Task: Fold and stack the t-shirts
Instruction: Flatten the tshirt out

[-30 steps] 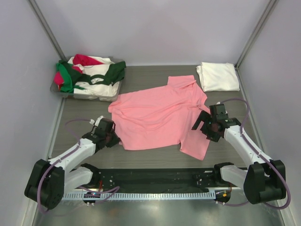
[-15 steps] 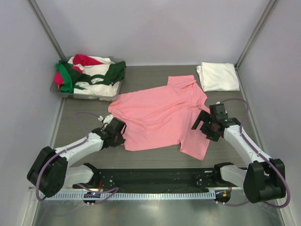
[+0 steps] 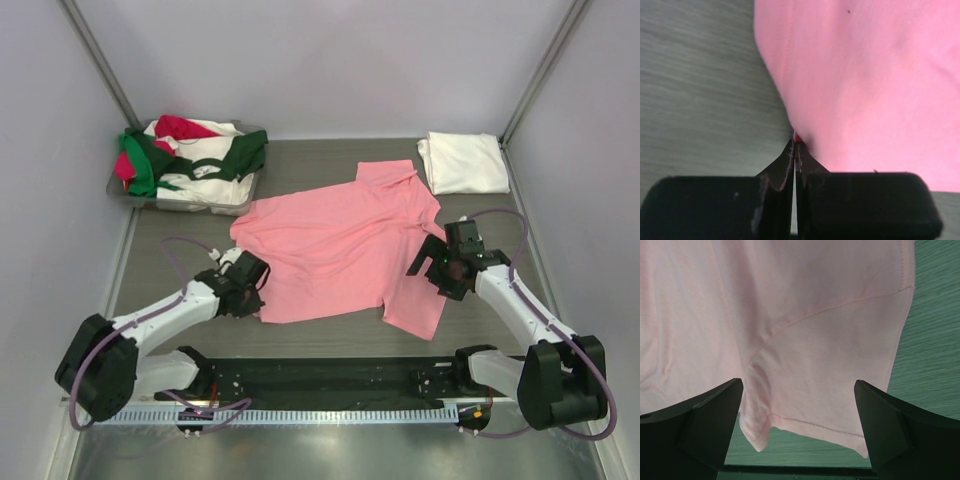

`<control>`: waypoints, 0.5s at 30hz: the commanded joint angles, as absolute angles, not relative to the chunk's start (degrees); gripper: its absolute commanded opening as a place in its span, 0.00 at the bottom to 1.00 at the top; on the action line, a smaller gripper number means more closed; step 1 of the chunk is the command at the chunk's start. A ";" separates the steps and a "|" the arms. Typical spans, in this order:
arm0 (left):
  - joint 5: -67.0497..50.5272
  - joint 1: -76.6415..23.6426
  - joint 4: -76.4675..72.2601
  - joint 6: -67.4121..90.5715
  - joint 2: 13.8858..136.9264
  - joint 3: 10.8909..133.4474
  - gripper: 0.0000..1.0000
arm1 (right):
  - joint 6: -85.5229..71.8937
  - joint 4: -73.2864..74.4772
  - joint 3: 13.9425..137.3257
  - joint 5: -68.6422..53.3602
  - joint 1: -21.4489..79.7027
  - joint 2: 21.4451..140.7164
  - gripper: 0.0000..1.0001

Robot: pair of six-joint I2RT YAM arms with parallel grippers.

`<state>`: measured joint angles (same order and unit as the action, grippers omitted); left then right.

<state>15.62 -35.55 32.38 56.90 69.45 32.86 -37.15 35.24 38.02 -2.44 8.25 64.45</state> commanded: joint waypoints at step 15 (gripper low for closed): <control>14.32 -35.95 66.08 66.62 37.11 40.60 0.00 | -50.09 43.24 32.35 7.56 8.26 50.44 0.95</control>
<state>12.49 -35.68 57.91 64.42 40.73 38.26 -47.46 39.97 33.26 5.02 8.25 49.78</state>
